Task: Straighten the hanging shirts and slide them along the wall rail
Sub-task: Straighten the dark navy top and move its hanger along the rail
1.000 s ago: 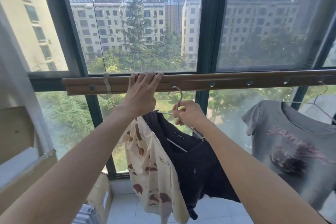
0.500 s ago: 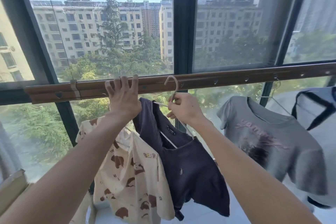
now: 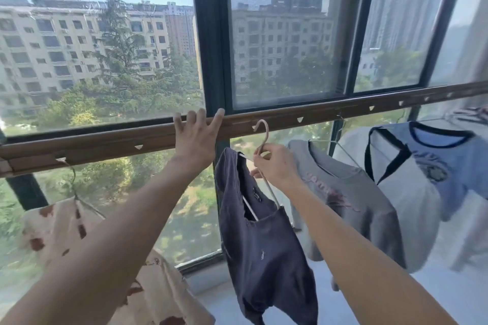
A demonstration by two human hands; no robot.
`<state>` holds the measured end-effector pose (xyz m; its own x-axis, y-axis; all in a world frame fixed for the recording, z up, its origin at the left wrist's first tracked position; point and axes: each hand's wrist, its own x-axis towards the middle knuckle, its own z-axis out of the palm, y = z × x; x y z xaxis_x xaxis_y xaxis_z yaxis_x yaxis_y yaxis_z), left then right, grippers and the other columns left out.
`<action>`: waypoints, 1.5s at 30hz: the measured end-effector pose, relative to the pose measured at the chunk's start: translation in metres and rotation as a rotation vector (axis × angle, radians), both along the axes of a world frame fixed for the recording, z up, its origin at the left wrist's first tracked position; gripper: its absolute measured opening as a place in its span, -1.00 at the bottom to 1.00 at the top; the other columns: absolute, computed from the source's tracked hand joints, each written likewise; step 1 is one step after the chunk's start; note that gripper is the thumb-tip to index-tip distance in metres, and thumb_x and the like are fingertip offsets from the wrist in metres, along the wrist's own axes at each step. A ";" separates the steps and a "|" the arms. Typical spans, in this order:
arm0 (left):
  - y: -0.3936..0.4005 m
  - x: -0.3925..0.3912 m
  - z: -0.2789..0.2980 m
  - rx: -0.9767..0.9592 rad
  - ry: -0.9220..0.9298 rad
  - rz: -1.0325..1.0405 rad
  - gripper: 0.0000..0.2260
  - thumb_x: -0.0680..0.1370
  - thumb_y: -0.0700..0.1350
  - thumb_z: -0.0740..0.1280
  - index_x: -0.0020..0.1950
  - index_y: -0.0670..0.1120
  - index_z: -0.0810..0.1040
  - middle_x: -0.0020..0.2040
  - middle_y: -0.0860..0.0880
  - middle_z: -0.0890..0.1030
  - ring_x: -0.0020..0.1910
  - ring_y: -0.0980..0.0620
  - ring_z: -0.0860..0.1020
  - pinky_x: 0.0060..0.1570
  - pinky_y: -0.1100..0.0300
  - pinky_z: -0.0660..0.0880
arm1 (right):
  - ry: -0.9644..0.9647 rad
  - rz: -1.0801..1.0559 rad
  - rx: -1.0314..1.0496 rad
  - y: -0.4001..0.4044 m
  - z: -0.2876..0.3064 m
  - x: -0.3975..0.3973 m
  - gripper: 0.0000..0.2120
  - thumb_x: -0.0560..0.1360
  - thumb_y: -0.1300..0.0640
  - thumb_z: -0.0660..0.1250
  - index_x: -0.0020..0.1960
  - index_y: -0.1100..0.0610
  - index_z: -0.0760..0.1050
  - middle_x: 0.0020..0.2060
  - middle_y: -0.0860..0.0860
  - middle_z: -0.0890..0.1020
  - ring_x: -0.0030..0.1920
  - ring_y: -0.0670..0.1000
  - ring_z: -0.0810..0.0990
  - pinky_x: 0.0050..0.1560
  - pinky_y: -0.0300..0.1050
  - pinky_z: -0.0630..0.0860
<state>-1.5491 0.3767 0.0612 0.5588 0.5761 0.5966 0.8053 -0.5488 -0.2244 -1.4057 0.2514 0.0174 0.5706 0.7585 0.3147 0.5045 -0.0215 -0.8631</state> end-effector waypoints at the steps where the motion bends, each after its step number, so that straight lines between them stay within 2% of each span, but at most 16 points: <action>1: 0.000 0.004 -0.004 0.040 0.005 -0.014 -0.26 0.38 -0.23 0.35 0.48 0.08 0.12 0.21 -0.15 0.40 0.20 -0.19 0.38 0.23 -0.15 0.24 | -0.014 -0.012 -0.009 -0.002 0.000 0.006 -0.93 0.56 0.24 0.34 -0.01 0.22 0.58 -0.23 0.17 0.70 -0.42 -0.03 0.70 -0.44 -0.32 0.56; 4: 0.002 0.012 -0.009 0.129 -0.003 -0.025 -0.25 0.33 -0.31 0.37 0.45 0.08 0.21 0.06 -0.12 0.45 0.04 -0.16 0.44 0.06 -0.07 0.33 | -0.043 -0.037 -0.030 -0.001 0.000 0.021 -0.91 0.57 0.20 0.33 0.02 0.19 0.59 -0.25 0.14 0.71 -0.43 -0.09 0.68 -0.49 -0.41 0.46; 9: 0.000 0.018 -0.004 0.102 0.003 -0.003 -0.26 0.38 -0.31 0.35 0.45 0.12 0.14 0.07 -0.10 0.44 0.05 -0.12 0.43 0.06 -0.03 0.31 | -0.103 -0.031 -0.039 0.002 -0.001 0.034 -0.89 0.58 0.19 0.32 0.04 0.18 0.60 -0.22 0.14 0.71 -0.48 -0.20 0.63 -0.53 -0.47 0.38; 12: 0.000 0.024 -0.006 0.112 0.001 -0.002 -0.27 0.38 -0.30 0.34 0.45 0.12 0.15 0.05 -0.09 0.44 0.03 -0.12 0.42 0.04 -0.03 0.30 | -0.128 -0.025 -0.037 0.009 0.001 0.040 -0.89 0.59 0.17 0.33 0.03 0.17 0.60 -0.20 0.12 0.69 -0.43 -0.18 0.65 -0.52 -0.46 0.40; 17: 0.002 0.027 -0.007 0.117 -0.036 -0.018 -0.30 0.38 -0.32 0.31 0.44 0.12 0.20 0.02 -0.08 0.44 0.01 -0.11 0.42 0.05 -0.03 0.30 | -0.130 -0.007 -0.081 0.021 -0.007 0.051 -0.95 0.56 0.20 0.35 -0.06 0.12 0.59 -0.17 0.12 0.68 -0.41 -0.07 0.69 -0.33 -0.25 0.64; 20: 0.004 0.028 -0.010 0.137 -0.051 -0.044 -0.31 0.37 -0.32 0.30 0.43 0.10 0.22 0.00 -0.08 0.43 -0.01 -0.11 0.41 0.03 -0.02 0.29 | -0.122 0.031 -0.153 0.026 -0.019 0.057 -0.96 0.57 0.20 0.34 -0.02 0.11 0.57 -0.14 0.14 0.69 -0.34 -0.01 0.72 -0.19 -0.10 0.69; 26: 0.007 0.034 -0.018 0.167 -0.094 -0.084 -0.27 0.32 -0.33 0.31 0.46 0.05 0.23 0.06 -0.10 0.40 0.08 -0.14 0.37 0.19 -0.05 0.20 | -0.194 0.051 -0.238 0.023 -0.014 0.068 -0.94 0.58 0.14 0.32 0.03 0.09 0.56 -0.05 0.05 0.67 -0.24 0.04 0.71 -0.24 -0.21 0.55; 29: 0.004 0.034 -0.016 0.111 -0.079 -0.103 -0.22 0.32 -0.31 0.31 0.50 0.04 0.16 0.17 -0.12 0.36 0.20 -0.17 0.32 0.32 -0.11 0.10 | -0.275 0.036 -0.282 0.019 -0.014 0.071 -0.83 0.58 0.10 0.31 0.14 0.12 0.57 0.06 0.08 0.68 -0.05 0.10 0.68 0.07 0.02 0.60; 31: 0.002 0.033 -0.015 0.093 -0.063 -0.119 -0.19 0.31 -0.29 0.32 0.52 0.03 0.13 0.25 -0.14 0.33 0.28 -0.19 0.28 0.38 -0.15 0.04 | -0.290 0.012 -0.302 0.014 -0.017 0.072 -0.75 0.58 0.09 0.32 0.22 0.12 0.54 0.12 0.06 0.66 0.04 0.10 0.66 0.11 -0.08 0.56; 33: -0.001 0.032 -0.013 0.081 -0.062 -0.144 -0.18 0.30 -0.27 0.32 0.53 0.03 0.13 0.32 -0.16 0.30 0.34 -0.20 0.24 0.41 -0.16 0.02 | -0.283 -0.056 -0.261 0.009 -0.018 0.072 -0.73 0.57 0.13 0.32 0.26 0.14 0.53 0.14 0.07 0.65 0.09 0.09 0.62 0.04 -0.18 0.48; 35: -0.002 0.028 -0.014 0.076 -0.106 -0.228 -0.22 0.31 -0.28 0.31 0.51 0.00 0.19 0.34 -0.18 0.31 0.35 -0.20 0.26 0.41 -0.15 0.07 | -0.283 -0.153 -0.145 0.006 -0.017 0.070 -0.75 0.56 0.19 0.32 0.23 0.18 0.55 0.10 0.11 0.66 0.08 0.10 0.62 0.02 -0.19 0.47; 38: -0.004 0.014 -0.014 0.081 -0.204 -0.455 -0.35 0.35 -0.35 0.28 0.44 -0.10 0.34 0.30 -0.19 0.39 0.29 -0.18 0.35 0.33 -0.10 0.30 | -0.309 -0.206 0.003 0.000 -0.011 0.059 -0.78 0.54 0.24 0.35 0.17 0.20 0.59 0.02 0.12 0.69 0.02 0.08 0.65 -0.02 -0.27 0.42; 41: -0.011 -0.008 -0.017 0.115 -0.270 -0.598 -0.49 0.38 -0.41 0.24 0.32 -0.18 0.46 0.17 -0.15 0.48 0.16 -0.12 0.44 0.20 0.04 0.42 | -0.318 -0.157 0.068 -0.008 -0.003 0.044 -0.80 0.54 0.24 0.33 0.15 0.18 0.61 0.00 0.07 0.70 -0.02 0.03 0.64 -0.02 -0.30 0.43; 45: -0.016 -0.051 -0.021 0.087 -0.337 -0.627 -0.63 0.41 -0.45 0.26 0.19 -0.24 0.53 0.05 -0.15 0.56 0.07 -0.10 0.50 0.09 0.09 0.51 | -0.313 -0.054 0.102 -0.012 0.001 0.010 -0.83 0.55 0.24 0.31 0.08 0.14 0.63 -0.12 -0.03 0.65 -0.14 -0.06 0.61 -0.01 -0.20 0.54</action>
<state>-1.5996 0.3611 0.0402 0.5465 0.1488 0.8241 0.3772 -0.9224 -0.0835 -1.3954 0.2396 0.0184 0.4728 0.6852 0.5541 0.7461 0.0232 -0.6654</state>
